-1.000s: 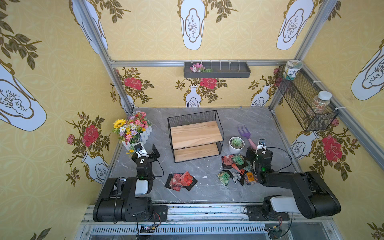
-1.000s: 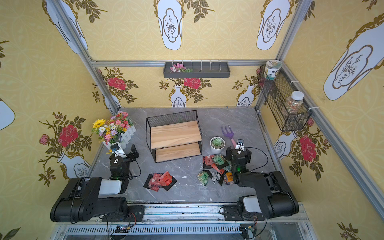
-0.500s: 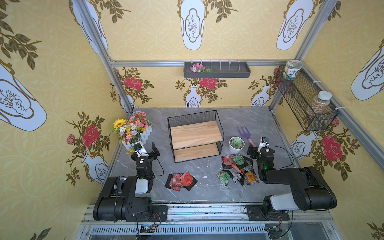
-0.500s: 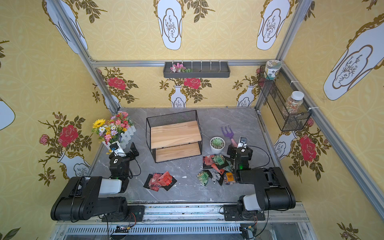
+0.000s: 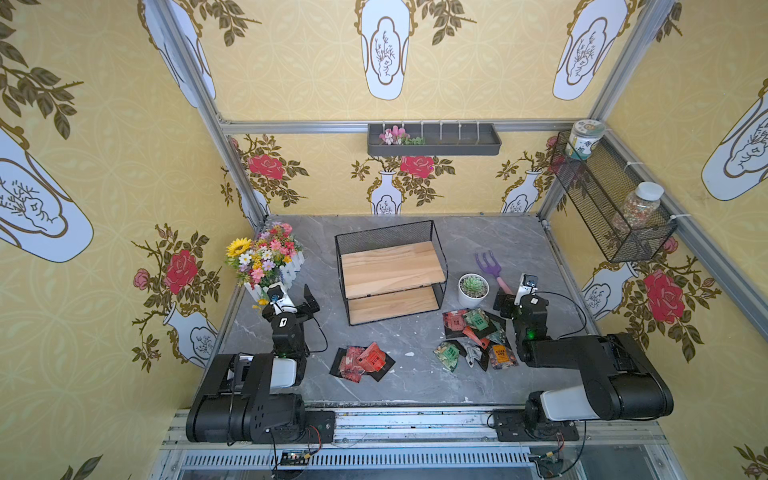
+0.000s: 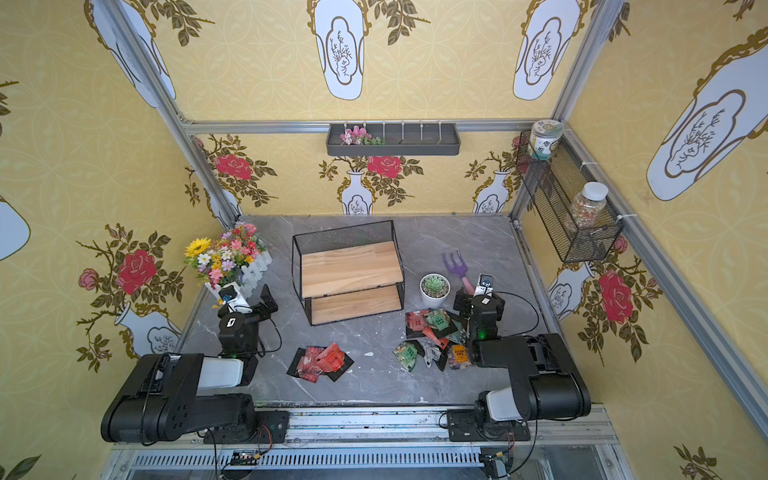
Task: Remove the tea bags from the shelf
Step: Reset both arms
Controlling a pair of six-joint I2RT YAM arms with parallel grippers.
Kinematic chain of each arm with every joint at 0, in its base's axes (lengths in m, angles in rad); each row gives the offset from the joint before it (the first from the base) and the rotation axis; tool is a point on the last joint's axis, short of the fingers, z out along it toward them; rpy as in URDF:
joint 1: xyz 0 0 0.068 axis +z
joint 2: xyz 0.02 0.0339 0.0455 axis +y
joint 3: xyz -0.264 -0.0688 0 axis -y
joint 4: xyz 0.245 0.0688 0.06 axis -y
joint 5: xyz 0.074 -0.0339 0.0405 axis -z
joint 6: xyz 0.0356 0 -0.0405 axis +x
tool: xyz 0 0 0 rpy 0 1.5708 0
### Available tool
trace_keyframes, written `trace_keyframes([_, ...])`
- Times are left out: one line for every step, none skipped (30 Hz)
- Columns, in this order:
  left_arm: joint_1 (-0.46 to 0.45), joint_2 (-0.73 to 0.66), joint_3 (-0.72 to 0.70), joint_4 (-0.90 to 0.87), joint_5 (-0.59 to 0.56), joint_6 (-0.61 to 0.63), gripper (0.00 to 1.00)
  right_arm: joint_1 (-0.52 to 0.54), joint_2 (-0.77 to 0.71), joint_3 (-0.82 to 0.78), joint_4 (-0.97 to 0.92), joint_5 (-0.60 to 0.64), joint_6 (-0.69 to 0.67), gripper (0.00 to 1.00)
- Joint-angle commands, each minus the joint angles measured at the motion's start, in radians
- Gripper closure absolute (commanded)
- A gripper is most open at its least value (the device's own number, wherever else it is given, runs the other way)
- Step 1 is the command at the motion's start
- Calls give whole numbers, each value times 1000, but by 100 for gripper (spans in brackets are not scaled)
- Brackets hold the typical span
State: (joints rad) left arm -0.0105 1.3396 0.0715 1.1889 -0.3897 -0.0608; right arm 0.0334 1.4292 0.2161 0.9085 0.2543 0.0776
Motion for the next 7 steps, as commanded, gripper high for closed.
trace_keyframes([1,1,-2,31,-6,-2,0,1,9,13,9,-1,3,3])
trace_keyframes([1,0,-2,31,-6,-3,0,2,9,12,9,-1,3,3])
trace_keyframes([1,1,-2,30,-6,-2,0,2,7,11,9,0,3,3])
trace_keyframes([1,1,-2,31,-6,-3,0,2,6,9,9,0,4,3])
trace_keyframes([0,1,-2,31,-6,-2,0,2,4,7,13,0,2,3])
trace_keyframes([1,1,-2,31,-6,-2,0,3,1,4,16,1,2,3])
trace_keyframes([0,1,-2,30,-6,-2,0,3,-2,2,17,-1,1,3])
